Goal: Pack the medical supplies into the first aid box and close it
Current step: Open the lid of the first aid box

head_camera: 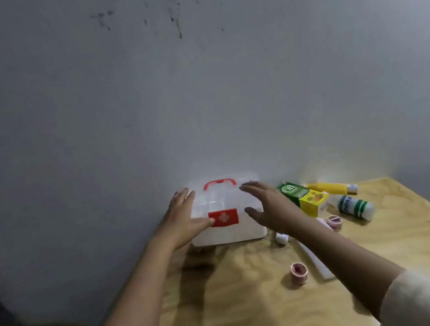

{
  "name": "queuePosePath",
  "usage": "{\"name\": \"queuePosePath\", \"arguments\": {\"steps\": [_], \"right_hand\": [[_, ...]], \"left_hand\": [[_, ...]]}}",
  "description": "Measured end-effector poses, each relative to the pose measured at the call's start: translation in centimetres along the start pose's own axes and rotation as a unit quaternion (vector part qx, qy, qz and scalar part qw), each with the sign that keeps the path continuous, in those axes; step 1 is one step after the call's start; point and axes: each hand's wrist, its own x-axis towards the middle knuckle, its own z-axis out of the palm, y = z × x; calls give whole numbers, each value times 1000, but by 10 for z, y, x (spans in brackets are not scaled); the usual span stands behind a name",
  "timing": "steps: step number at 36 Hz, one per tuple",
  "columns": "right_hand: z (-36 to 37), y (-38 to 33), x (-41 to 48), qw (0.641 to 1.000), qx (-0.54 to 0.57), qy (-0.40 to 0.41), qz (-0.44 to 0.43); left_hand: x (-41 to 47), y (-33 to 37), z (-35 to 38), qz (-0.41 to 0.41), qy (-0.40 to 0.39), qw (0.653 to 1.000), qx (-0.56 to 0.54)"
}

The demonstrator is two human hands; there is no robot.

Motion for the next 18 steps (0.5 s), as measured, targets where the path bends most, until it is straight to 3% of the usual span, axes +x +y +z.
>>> {"name": "queuePosePath", "arguments": {"steps": [5, 11, 18], "right_hand": [[35, 4, 13, 992, -108, 14, -70], [53, 17, 19, 976, -190, 47, -98], [60, 28, 24, 968, -195, 88, -130]], "left_hand": [[0, -26, 14, -14, 1, 1000, -21], [13, -33, 37, 2, 40, 994, -102], [18, -37, 50, 15, 105, 985, -139]]}}
